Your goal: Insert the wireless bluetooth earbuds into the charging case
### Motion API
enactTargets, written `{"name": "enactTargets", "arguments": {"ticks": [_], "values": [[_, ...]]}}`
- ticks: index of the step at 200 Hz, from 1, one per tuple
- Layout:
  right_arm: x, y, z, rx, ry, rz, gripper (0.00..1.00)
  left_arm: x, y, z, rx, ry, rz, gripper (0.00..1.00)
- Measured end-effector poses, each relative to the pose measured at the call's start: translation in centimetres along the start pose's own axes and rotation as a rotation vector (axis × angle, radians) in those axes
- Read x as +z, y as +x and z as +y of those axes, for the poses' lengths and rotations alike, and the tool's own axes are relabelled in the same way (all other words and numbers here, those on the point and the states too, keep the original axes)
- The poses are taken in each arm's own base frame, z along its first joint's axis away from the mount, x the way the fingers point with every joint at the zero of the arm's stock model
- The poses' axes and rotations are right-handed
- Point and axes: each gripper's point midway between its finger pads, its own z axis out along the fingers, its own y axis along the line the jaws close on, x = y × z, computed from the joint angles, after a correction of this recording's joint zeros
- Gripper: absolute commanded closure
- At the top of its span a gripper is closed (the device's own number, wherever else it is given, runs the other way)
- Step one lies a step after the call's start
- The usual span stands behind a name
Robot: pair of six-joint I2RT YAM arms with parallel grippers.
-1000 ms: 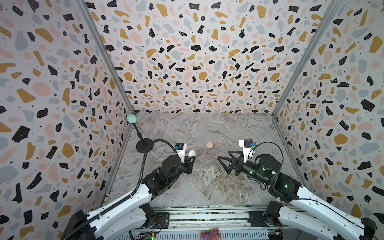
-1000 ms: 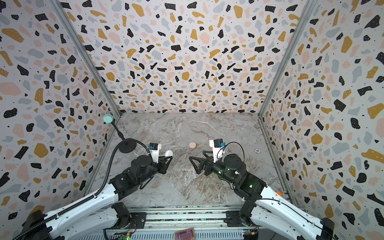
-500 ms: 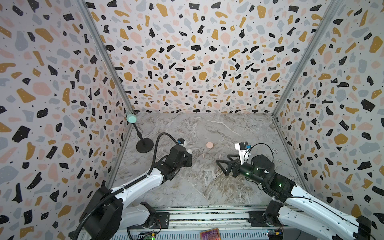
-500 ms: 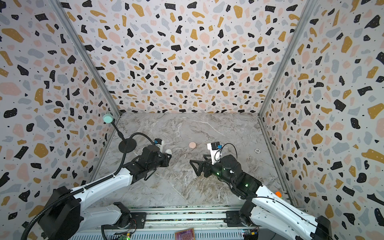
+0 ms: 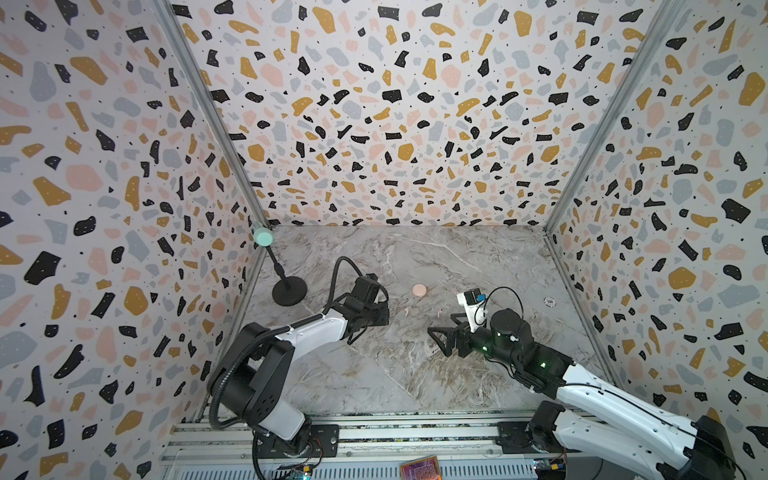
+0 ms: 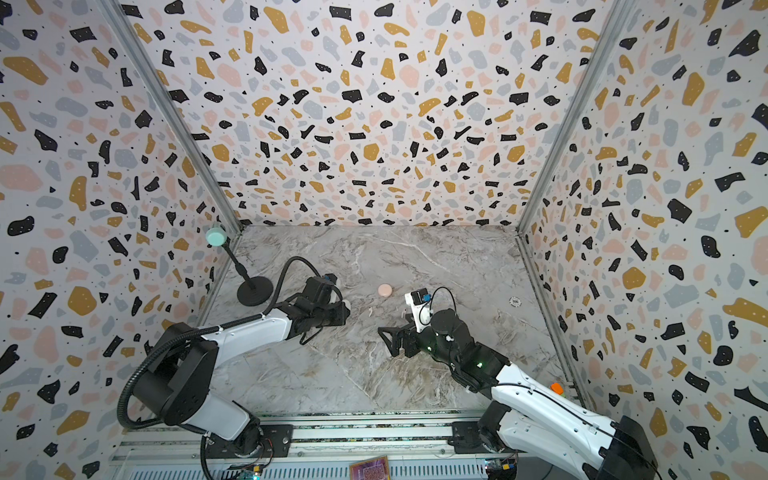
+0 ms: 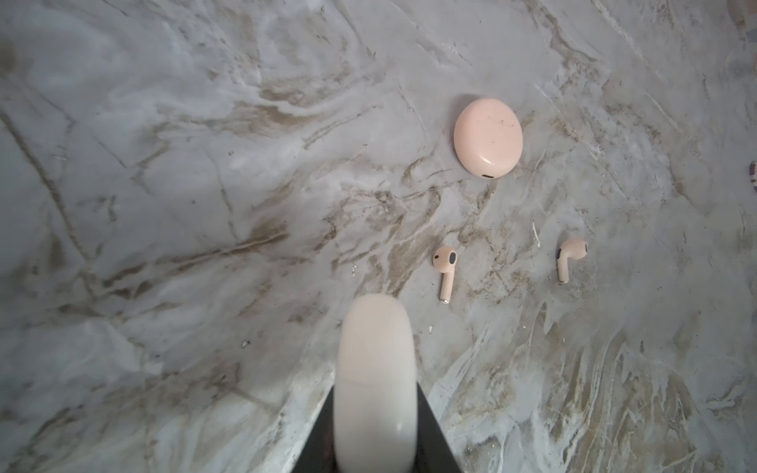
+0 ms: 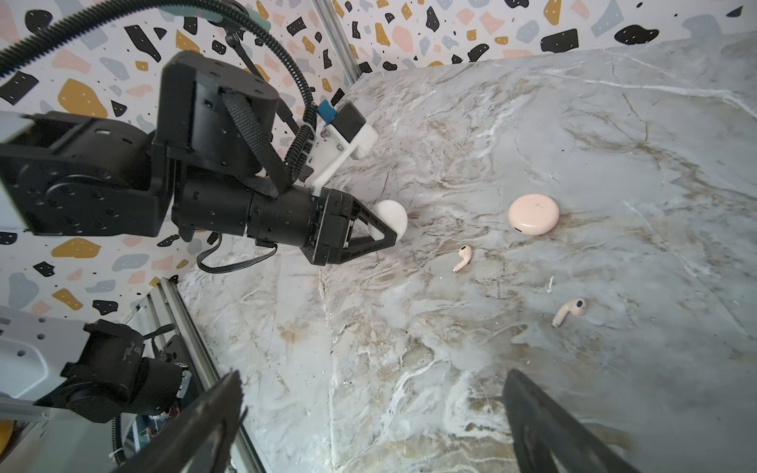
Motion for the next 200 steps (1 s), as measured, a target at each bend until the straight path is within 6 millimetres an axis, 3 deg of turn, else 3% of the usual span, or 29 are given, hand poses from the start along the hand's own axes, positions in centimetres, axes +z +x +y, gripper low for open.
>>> {"name": "enactTargets", "arguments": {"ticks": [93, 200], "values": [[0.6, 1.8, -1.8, -0.027, 0.014, 0.024, 0.01, 2.3, 0.5, 1.9, -0.051, -0.046, 0.084, 1.0], [0.7, 2.1, -1.7, -0.027, -0.015, 0.025, 0.01, 2.4, 1.0, 2.4, -0.086, -0.075, 0.117, 1.0]]}}
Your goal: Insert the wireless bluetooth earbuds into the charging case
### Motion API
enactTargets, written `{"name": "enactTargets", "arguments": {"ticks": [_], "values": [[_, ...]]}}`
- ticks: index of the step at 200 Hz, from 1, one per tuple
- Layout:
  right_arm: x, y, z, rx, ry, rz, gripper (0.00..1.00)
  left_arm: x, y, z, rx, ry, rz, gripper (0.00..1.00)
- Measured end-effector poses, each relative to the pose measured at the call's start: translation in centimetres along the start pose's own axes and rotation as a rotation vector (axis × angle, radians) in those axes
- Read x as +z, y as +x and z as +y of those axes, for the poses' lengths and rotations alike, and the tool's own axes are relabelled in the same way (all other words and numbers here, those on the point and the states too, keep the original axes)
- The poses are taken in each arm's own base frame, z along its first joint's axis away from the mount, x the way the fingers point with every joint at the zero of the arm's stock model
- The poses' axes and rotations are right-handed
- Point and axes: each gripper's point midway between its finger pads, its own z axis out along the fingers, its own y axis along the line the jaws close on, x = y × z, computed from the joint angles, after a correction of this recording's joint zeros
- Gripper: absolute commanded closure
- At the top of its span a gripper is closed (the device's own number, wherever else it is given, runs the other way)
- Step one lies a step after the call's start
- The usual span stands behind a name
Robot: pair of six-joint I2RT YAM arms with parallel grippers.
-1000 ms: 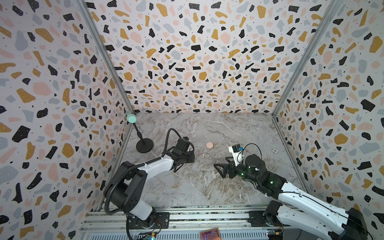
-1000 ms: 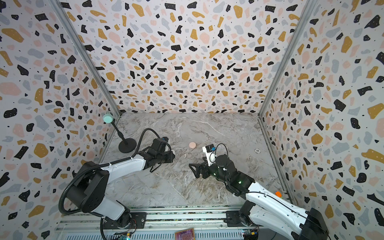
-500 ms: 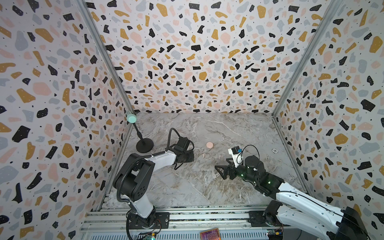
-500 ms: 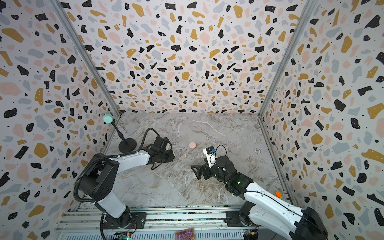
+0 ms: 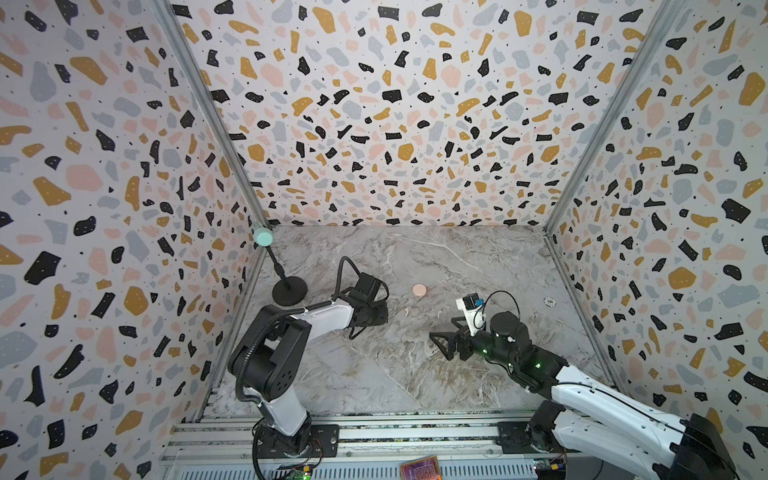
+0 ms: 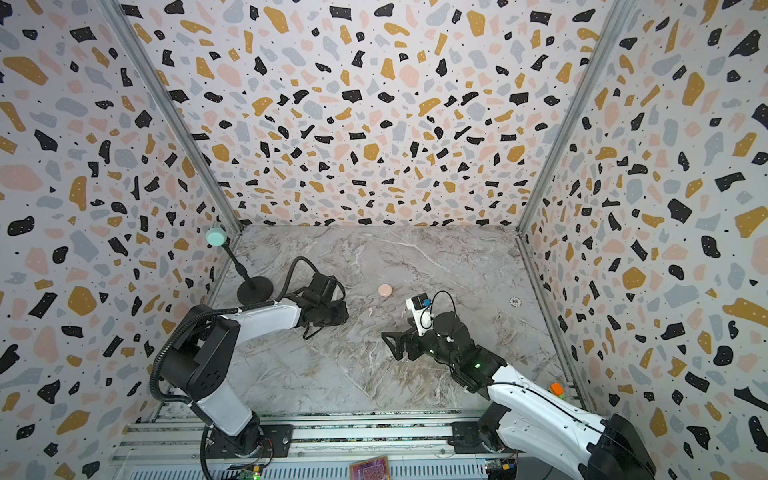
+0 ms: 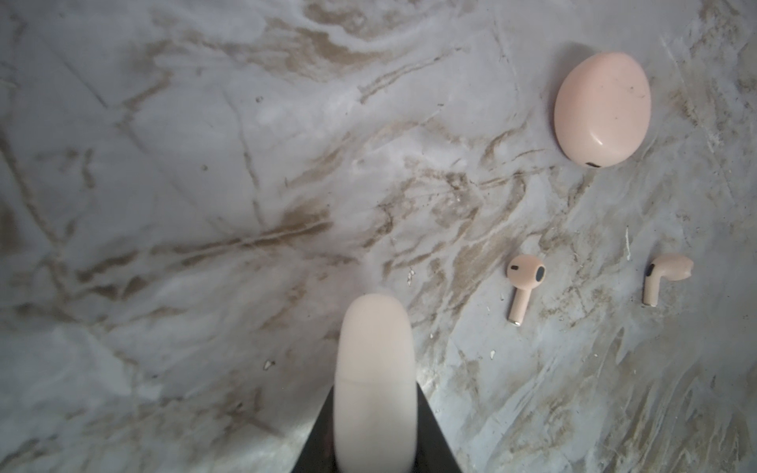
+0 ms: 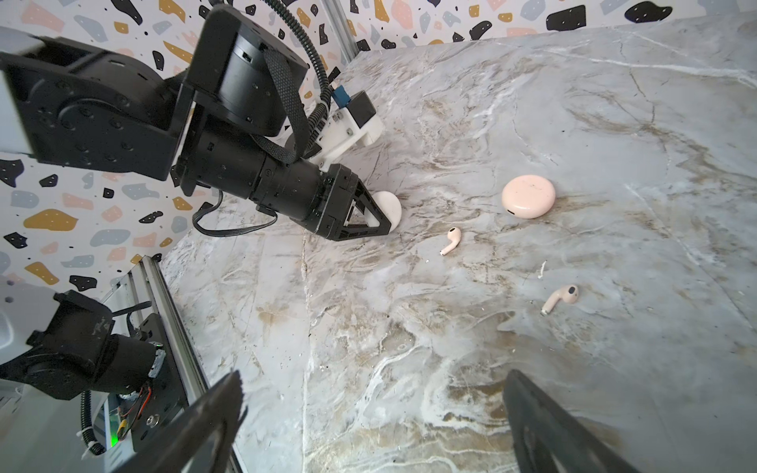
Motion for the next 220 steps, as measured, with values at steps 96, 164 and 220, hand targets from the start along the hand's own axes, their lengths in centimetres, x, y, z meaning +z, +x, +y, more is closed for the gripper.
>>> {"name": "enactTargets", "arguments": {"ticks": [96, 164, 220], "values": [[0.01, 0.07, 0.21, 0.0, -0.014, 0.002, 0.0, -0.01, 0.39, 0.46, -0.006, -0.022, 0.014, 0.91], [0.04, 0.32, 0.19, 0.001, -0.016, 0.008, 0.01, -0.02, 0.52, 0.69, -0.006, -0.033, 0.018, 0.81], [0.03, 0.4, 0.42, 0.001, -0.029, 0.013, 0.01, -0.03, 0.59, 0.8, -0.002, -0.039, 0.021, 0.74]]}}
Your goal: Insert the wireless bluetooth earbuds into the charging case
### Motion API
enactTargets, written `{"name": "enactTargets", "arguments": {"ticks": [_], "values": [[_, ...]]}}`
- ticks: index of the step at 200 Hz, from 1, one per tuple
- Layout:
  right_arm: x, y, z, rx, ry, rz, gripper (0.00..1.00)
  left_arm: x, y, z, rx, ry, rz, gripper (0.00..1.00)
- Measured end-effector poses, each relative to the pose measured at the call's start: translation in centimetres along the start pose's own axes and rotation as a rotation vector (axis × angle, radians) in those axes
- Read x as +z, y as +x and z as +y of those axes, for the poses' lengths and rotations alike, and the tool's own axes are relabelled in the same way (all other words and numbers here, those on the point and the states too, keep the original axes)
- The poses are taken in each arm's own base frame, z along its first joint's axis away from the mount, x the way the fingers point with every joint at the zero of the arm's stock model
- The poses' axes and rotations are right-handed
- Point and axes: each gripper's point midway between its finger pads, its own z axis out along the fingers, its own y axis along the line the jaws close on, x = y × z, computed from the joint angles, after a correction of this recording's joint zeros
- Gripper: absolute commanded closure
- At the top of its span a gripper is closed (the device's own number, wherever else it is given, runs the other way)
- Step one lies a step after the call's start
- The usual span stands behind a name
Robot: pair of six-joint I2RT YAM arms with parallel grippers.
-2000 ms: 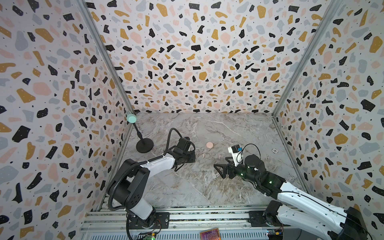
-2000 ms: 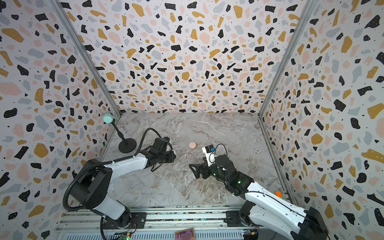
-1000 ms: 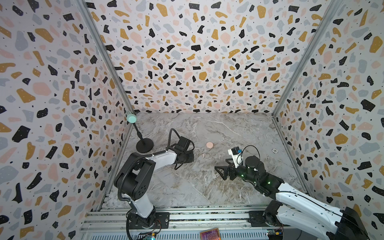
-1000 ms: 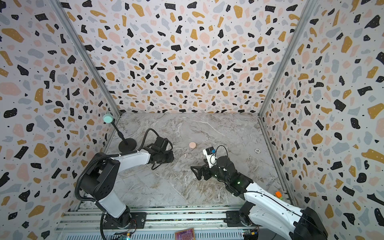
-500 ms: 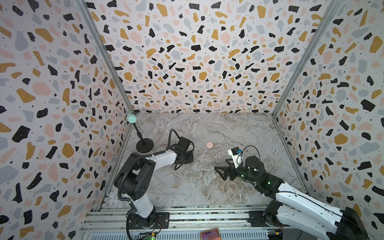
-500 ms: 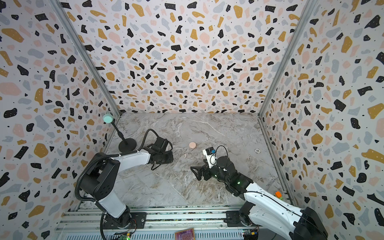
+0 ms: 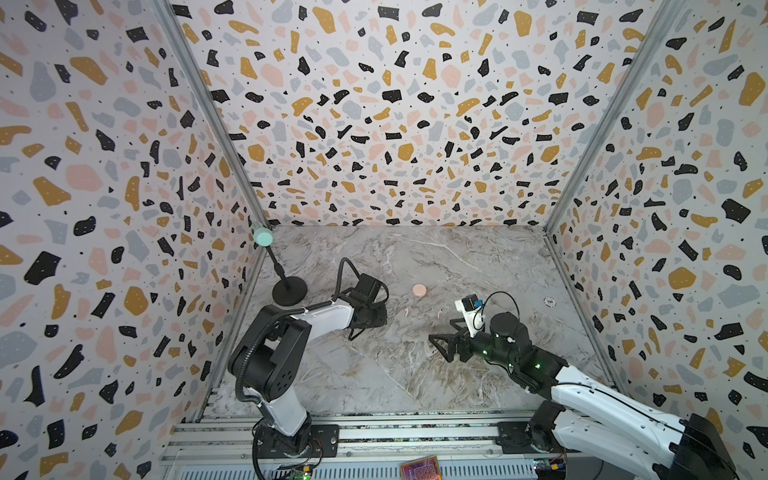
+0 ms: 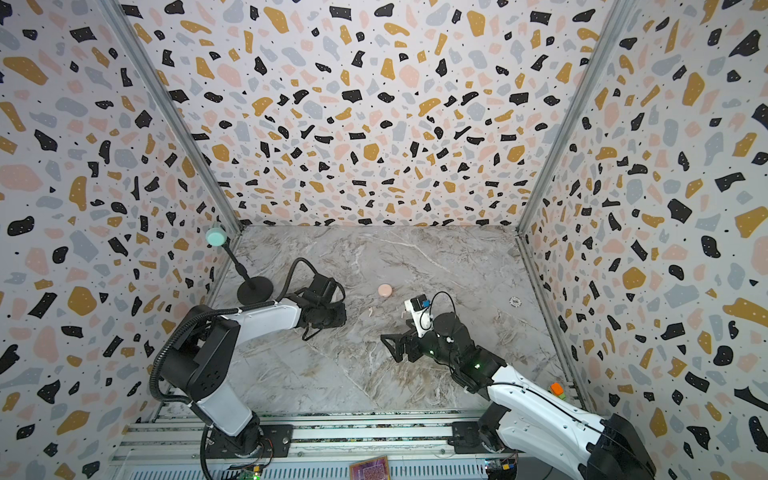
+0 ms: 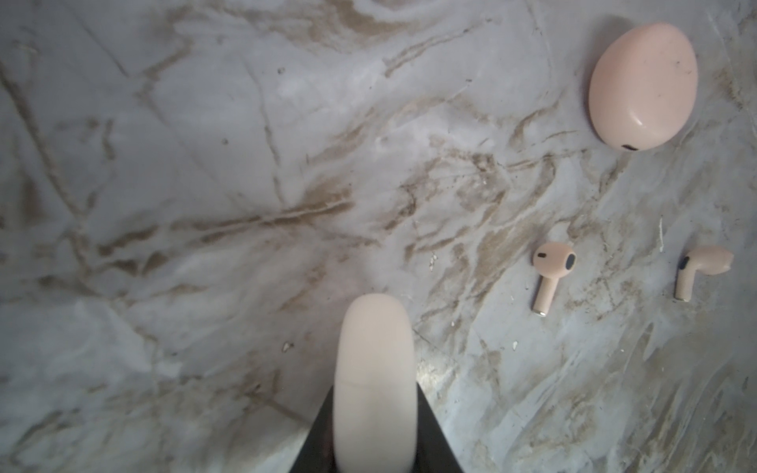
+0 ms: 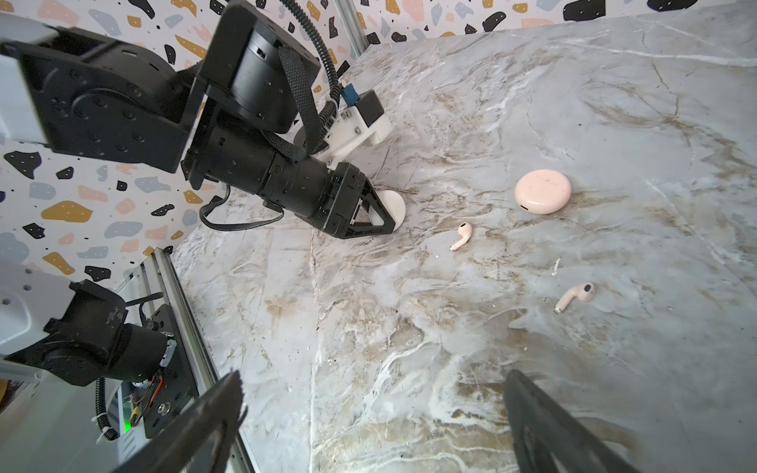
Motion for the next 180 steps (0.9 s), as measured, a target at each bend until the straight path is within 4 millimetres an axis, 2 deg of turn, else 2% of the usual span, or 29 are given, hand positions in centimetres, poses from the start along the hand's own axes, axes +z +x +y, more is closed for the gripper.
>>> {"name": "enactTargets", "arguments": {"ticks": [23, 29, 41, 84, 180], "values": [[0.0, 0.0, 0.0, 0.0, -0.002, 0.001, 0.01, 0.0, 0.0, 0.1, 0.003, -0.006, 0.0, 0.73], [0.0, 0.0, 0.0, 0.0, -0.003, 0.001, 0.01, 0.0, 0.0, 0.1, 0.004, -0.008, 0.001, 0.67], [0.0, 0.0, 0.1, 0.0, -0.004, 0.002, 0.01, 0.0, 0.2, 0.3, 0.007, -0.016, 0.007, 0.66], [0.1, 0.1, 0.1, 0.001, -0.005, 0.004, 0.01, -0.1, 0.7, 1.0, 0.017, -0.047, 0.027, 0.65], [0.1, 0.0, 0.2, 0.0, -0.013, 0.001, 0.01, -0.5, 0.3, 1.9, 0.034, -0.099, 0.029, 0.63]]}}
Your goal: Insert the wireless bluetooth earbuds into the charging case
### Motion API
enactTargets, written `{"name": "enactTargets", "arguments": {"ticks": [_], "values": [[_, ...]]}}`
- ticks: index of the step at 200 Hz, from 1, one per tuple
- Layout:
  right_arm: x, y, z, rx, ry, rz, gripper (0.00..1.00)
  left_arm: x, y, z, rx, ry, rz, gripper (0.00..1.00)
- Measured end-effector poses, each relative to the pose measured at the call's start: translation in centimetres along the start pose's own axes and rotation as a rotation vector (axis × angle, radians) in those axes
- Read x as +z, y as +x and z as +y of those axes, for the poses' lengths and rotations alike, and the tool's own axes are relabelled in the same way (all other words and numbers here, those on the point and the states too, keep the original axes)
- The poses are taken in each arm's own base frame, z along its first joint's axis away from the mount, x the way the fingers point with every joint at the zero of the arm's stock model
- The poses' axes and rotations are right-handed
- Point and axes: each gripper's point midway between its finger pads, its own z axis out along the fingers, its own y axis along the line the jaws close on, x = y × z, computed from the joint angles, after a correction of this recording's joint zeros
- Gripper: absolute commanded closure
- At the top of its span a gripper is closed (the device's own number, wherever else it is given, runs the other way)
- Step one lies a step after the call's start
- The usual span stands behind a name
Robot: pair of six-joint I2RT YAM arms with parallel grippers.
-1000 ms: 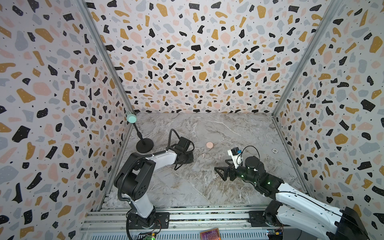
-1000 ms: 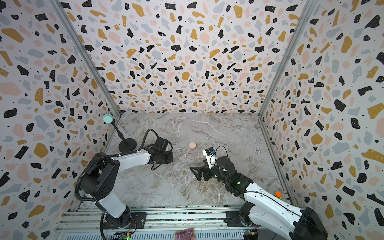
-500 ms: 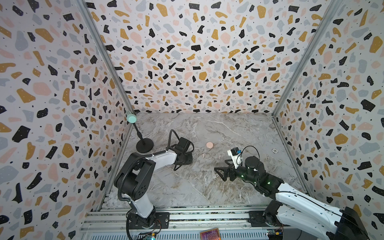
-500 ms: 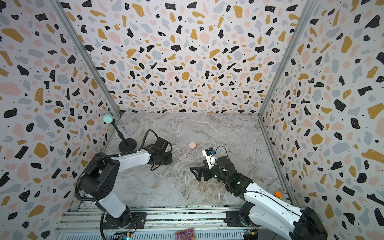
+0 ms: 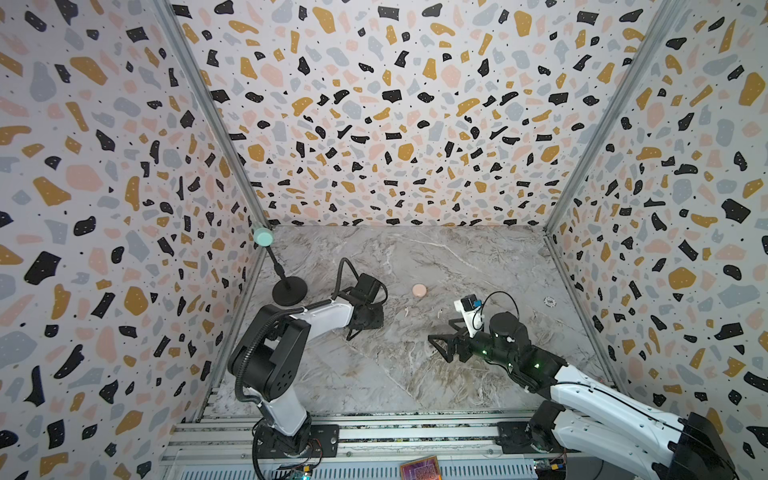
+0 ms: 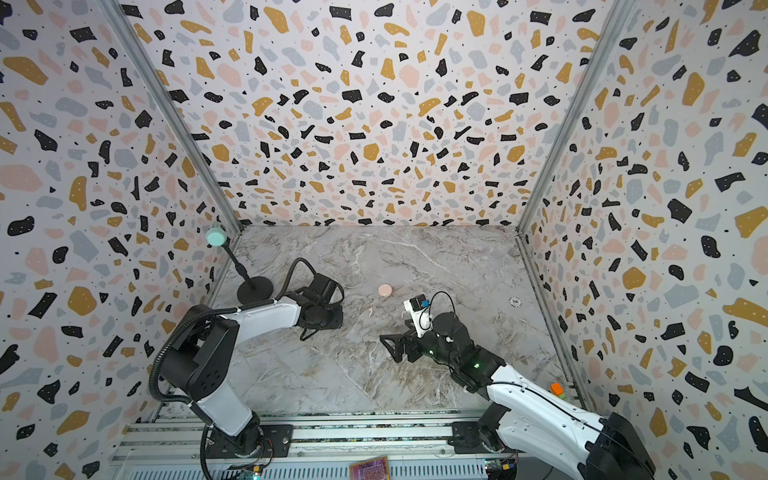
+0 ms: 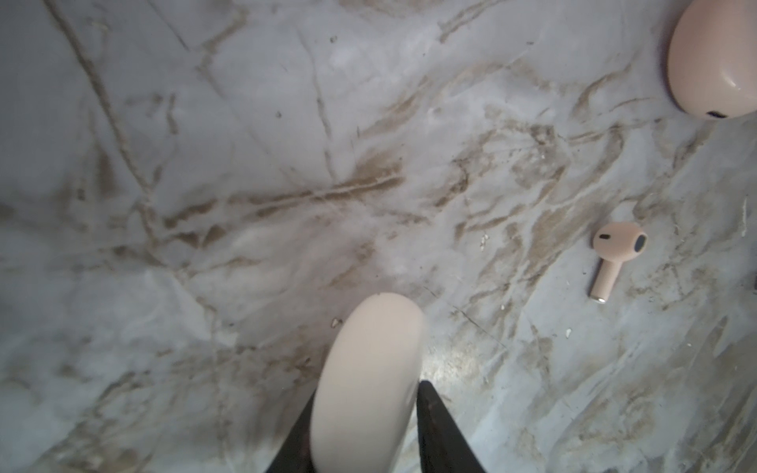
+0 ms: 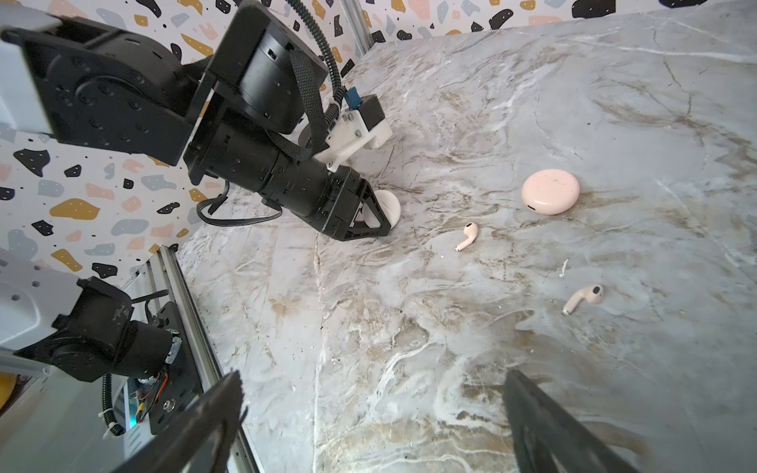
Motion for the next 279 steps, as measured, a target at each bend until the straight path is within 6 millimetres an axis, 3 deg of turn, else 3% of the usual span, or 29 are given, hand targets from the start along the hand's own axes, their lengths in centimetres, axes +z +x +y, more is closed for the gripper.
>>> {"name": "enactTargets", "arguments": {"ticks": [49, 55, 66, 182, 188, 191, 197, 227, 248, 253, 264, 268, 279], "values": [[0.0, 0.0, 0.1, 0.0, -0.007, 0.0, 0.01, -0.1, -0.2, 0.2, 0.002, -0.008, -0.003, 0.59], [0.0, 0.0, 0.1, 0.0, -0.007, 0.0, 0.01, -0.1, -0.2, 0.2, 0.002, -0.008, -0.003, 0.51], [0.0, 0.0, 0.1, 0.0, -0.008, 0.0, 0.01, -0.1, -0.1, 0.2, 0.003, -0.01, -0.001, 0.49], [0.0, 0.1, 0.2, 0.004, -0.013, 0.005, 0.01, -1.1, -0.4, 0.6, 0.019, -0.037, -0.011, 0.46], [0.0, 0.1, 0.2, 0.005, -0.013, 0.006, 0.01, -1.4, -0.6, 0.5, 0.02, -0.034, -0.019, 0.45], [0.0, 0.1, 0.2, 0.006, -0.012, 0.007, 0.01, -1.6, -0.7, 0.4, 0.02, -0.031, -0.024, 0.36], [0.0, 0.2, 0.2, 0.008, -0.011, 0.008, 0.01, -2.1, -1.1, 0.2, 0.02, -0.023, -0.036, 0.33], [0.0, 0.4, 0.0, 0.021, -0.003, 0.016, 0.01, -5.1, -2.9, -1.6, 0.023, 0.041, -0.109, 0.29], [0.0, 0.4, -0.3, 0.033, 0.018, 0.02, 0.01, -8.3, -4.8, -3.7, 0.043, 0.095, -0.189, 0.26], [0.0, 0.3, -0.4, 0.037, 0.024, 0.022, 0.01, -9.0, -5.2, -4.0, 0.046, 0.105, -0.209, 0.16], [0.1, -0.1, -0.7, 0.053, 0.05, 0.025, 0.01, -10.9, -6.3, -4.8, 0.061, 0.13, -0.27, 0.13], [0.1, -0.3, -0.9, 0.061, 0.065, 0.028, 0.01, -11.6, -6.5, -4.9, 0.065, 0.135, -0.289, 0.06], [0.3, -0.8, -1.4, 0.082, 0.099, 0.034, 0.01, -13.3, -7.2, -5.0, 0.071, 0.143, -0.344, 0.0]]}}
